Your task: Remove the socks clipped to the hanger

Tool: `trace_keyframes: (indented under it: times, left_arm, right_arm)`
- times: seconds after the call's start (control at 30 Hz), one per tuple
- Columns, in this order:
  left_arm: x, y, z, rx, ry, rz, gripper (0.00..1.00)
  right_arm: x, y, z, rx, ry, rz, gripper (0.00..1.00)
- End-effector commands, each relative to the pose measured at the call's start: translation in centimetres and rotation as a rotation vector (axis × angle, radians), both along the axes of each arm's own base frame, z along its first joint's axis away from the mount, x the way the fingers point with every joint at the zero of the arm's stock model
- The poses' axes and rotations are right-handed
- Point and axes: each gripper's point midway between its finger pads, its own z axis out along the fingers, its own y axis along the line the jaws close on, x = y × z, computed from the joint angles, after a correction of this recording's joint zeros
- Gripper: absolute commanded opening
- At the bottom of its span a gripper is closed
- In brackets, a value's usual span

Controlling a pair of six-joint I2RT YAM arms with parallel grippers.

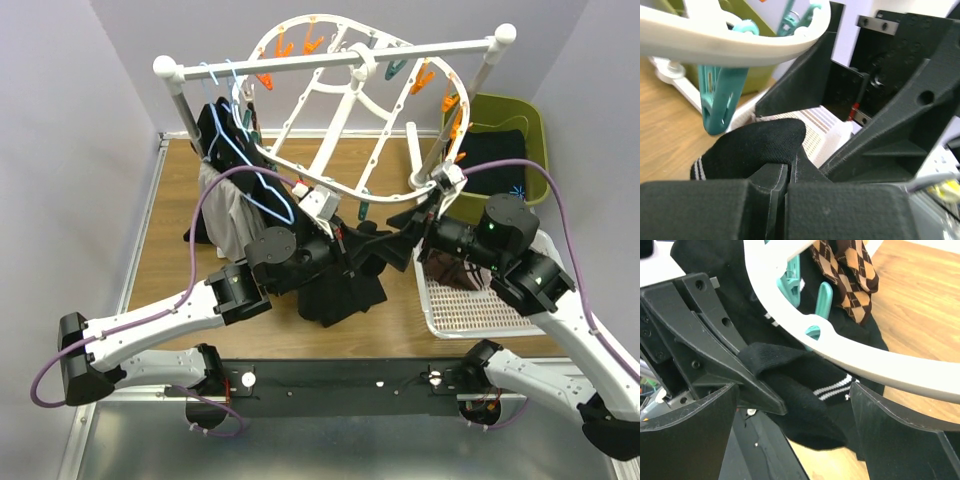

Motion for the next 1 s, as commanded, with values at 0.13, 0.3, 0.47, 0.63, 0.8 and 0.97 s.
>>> trace_keyframes:
  times: [0.13,0.3,0.47,0.63,0.8,0.97]
  left_arm:
    - [0.7,-0.3,-1.0,0.022,0.042,0.032,0.00]
    - [0.5,0.3,-1.6,0.025,0.054,0.034,0.00]
    - [0.3,1.0,-1.8,0.025,0.057,0.040,0.00]
    - [0.0,1.8,-1.6,0.009,0.064,0.047,0.00]
    - [-0.2,2.7,-1.7,0.000,0.070,0.057,0.00]
    - [-0.5,3.2,-1.7,-0.004,0.067,0.056,0.00]
  right_arm:
    - [3.7,1.2,4.6,-0.004,-0.082,-0.070,1.00]
    - [5.6,2.6,5.1,-0.057,-0.080,-0.062,1.00]
    - [6.1,5.6,5.3,-0.065,-0.048,0.073,1.00]
    - [6.9,6.9,6.7,-0.061,-0.012,0.146,1.00]
    - [4.5,7.4,6.7,-0.028,-0.003,0.291,1.00]
    - [2.7,5.6,5.1,-0.034,0.005,0.255,1.00]
